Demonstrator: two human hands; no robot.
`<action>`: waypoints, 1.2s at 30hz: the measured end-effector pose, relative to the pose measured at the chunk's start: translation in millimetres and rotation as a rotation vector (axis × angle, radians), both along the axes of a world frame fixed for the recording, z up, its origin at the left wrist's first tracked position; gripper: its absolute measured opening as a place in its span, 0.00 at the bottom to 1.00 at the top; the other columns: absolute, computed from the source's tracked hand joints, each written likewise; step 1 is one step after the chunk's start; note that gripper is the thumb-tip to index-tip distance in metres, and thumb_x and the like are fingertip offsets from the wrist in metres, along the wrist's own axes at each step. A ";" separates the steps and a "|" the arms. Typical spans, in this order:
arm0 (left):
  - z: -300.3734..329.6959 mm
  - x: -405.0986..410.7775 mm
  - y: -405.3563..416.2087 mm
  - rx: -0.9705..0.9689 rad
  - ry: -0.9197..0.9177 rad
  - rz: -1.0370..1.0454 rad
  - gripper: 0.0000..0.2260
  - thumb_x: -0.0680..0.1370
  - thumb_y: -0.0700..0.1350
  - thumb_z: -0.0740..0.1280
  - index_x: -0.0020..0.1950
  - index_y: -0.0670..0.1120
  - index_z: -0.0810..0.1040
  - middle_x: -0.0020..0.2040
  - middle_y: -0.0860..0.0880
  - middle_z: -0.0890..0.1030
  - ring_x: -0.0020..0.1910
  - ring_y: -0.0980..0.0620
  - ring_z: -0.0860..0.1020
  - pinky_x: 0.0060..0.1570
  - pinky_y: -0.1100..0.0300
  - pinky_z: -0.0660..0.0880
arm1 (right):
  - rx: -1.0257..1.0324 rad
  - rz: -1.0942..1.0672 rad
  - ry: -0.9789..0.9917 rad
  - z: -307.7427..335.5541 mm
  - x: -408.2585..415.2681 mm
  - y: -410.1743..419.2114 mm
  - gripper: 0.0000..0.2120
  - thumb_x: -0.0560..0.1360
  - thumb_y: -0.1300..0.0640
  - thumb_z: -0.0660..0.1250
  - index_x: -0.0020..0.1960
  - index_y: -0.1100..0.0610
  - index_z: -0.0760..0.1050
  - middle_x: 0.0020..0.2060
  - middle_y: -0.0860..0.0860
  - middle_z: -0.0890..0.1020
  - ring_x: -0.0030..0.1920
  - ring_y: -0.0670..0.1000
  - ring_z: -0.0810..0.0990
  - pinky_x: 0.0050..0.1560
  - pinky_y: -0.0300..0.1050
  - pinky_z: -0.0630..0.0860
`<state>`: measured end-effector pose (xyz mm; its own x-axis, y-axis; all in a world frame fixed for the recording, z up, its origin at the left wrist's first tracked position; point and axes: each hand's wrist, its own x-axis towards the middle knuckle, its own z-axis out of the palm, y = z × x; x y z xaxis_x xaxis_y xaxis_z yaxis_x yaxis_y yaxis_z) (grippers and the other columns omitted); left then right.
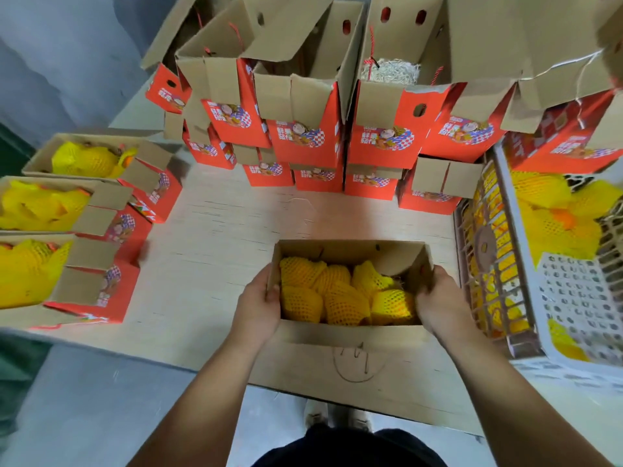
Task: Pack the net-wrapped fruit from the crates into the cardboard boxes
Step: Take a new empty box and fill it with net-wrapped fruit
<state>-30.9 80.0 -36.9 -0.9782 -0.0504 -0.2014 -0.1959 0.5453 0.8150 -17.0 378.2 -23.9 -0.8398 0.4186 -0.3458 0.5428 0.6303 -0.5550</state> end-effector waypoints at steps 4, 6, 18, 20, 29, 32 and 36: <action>12.8 -30.9 6.9 0.045 -0.041 -0.018 0.17 0.87 0.42 0.59 0.73 0.56 0.76 0.65 0.52 0.82 0.64 0.49 0.79 0.68 0.46 0.76 | -0.034 -0.036 0.038 -2.9 8.1 12.9 0.09 0.82 0.56 0.60 0.58 0.59 0.73 0.52 0.64 0.82 0.53 0.67 0.80 0.50 0.55 0.77; 14.5 -39.1 14.7 0.049 -0.036 -0.059 0.17 0.87 0.43 0.58 0.73 0.57 0.76 0.65 0.54 0.81 0.65 0.50 0.79 0.68 0.49 0.75 | -0.036 -0.038 0.067 -1.3 16.6 24.5 0.08 0.81 0.57 0.61 0.58 0.59 0.74 0.51 0.63 0.82 0.52 0.67 0.81 0.50 0.56 0.78; 54.3 -35.7 161.7 -0.152 0.389 -0.285 0.15 0.82 0.47 0.68 0.69 0.48 0.76 0.61 0.51 0.78 0.63 0.51 0.75 0.64 0.51 0.75 | -0.189 -0.132 0.425 31.4 20.2 75.8 0.17 0.82 0.55 0.63 0.70 0.48 0.73 0.55 0.43 0.82 0.57 0.46 0.82 0.50 0.29 0.72; 61.7 -27.5 210.5 0.071 0.346 -0.492 0.09 0.84 0.47 0.65 0.63 0.50 0.79 0.56 0.59 0.79 0.58 0.62 0.77 0.59 0.62 0.75 | -0.170 -0.178 0.592 41.1 28.6 93.3 0.10 0.82 0.53 0.63 0.62 0.43 0.76 0.48 0.38 0.83 0.47 0.41 0.82 0.44 0.29 0.74; 39.9 -64.9 409.1 -0.241 0.502 -0.866 0.10 0.80 0.48 0.65 0.56 0.53 0.84 0.52 0.51 0.86 0.52 0.48 0.82 0.53 0.48 0.77 | -0.243 -0.113 0.199 10.1 34.5 241.5 0.13 0.82 0.57 0.62 0.66 0.49 0.72 0.54 0.50 0.81 0.31 0.43 0.77 0.33 0.41 0.71; 25.8 -96.6 440.3 -0.596 0.531 -0.878 0.09 0.78 0.50 0.66 0.56 0.53 0.83 0.53 0.51 0.84 0.57 0.46 0.79 0.58 0.51 0.67 | -0.183 0.040 0.025 -7.4 4.3 291.7 0.20 0.83 0.54 0.62 0.74 0.53 0.66 0.59 0.52 0.77 0.43 0.50 0.79 0.37 0.44 0.72; 20.1 -109.7 454.2 -0.944 0.529 -0.844 0.11 0.75 0.52 0.65 0.54 0.52 0.82 0.52 0.51 0.81 0.60 0.45 0.74 0.63 0.50 0.62 | -0.052 0.091 0.101 -28.1 -46.9 322.2 0.23 0.81 0.58 0.64 0.75 0.53 0.66 0.69 0.57 0.73 0.64 0.59 0.76 0.54 0.52 0.75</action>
